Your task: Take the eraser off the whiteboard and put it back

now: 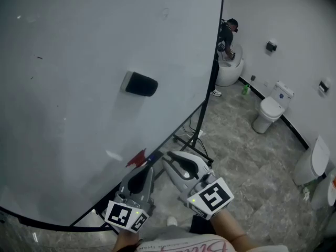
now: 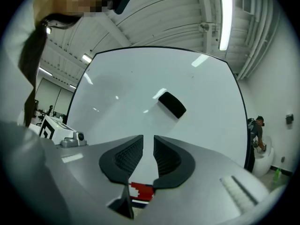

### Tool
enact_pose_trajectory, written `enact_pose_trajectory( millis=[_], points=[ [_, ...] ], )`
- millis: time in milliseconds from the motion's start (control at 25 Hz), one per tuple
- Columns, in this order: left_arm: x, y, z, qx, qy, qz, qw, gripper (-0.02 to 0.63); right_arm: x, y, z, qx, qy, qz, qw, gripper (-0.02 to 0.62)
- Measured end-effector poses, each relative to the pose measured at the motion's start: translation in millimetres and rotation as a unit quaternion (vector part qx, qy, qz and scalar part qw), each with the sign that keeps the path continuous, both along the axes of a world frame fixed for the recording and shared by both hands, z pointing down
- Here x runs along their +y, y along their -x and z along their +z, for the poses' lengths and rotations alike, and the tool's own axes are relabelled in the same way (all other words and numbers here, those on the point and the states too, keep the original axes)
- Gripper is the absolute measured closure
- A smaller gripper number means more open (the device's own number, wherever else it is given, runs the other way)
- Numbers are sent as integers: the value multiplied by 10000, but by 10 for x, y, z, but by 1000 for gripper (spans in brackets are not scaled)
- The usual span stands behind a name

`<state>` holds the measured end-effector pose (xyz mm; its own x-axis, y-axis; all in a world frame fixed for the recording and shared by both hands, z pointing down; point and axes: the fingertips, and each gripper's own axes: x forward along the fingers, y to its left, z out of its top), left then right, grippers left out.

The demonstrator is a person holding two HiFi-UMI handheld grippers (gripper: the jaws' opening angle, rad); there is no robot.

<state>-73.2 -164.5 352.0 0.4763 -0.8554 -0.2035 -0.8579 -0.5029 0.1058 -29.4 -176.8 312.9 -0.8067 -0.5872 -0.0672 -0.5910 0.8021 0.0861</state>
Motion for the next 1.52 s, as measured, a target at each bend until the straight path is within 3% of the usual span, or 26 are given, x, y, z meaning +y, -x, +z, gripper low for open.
enact_pose_trajectory(
  millis=[240,560,760,920,1000,1160,1320,1520],
  points=[
    [-340,53,-44,-64,-19,-65,10000,606,-453,197,-523,345,-706,-399,9961,449],
    [-631,116,-148,-98,-75,73,9999,606,-896,474,-1111,1020,-1704,-395,9793,369],
    [-720,138,-183,-131,-120,175,9997,606,-1061,704,-1198,1961,-2203,-321,9550,319],
    [-769,137,-198,-169,-149,239,9995,606,-1191,853,-1200,2688,-2833,-101,9206,326],
    [-777,124,-190,-195,-142,265,9994,606,-1202,889,-1179,2907,-2946,-156,9102,351],
    [-777,110,-198,-191,-157,312,9992,606,-1203,885,-1191,2936,-2744,-369,9150,368],
    [-771,118,-215,-180,-201,297,9992,606,-1208,886,-1194,2847,-2722,-244,9188,371],
    [-741,122,-258,-232,-264,255,9991,606,-1175,766,-1234,2513,-2567,-155,9331,371]
  ],
)
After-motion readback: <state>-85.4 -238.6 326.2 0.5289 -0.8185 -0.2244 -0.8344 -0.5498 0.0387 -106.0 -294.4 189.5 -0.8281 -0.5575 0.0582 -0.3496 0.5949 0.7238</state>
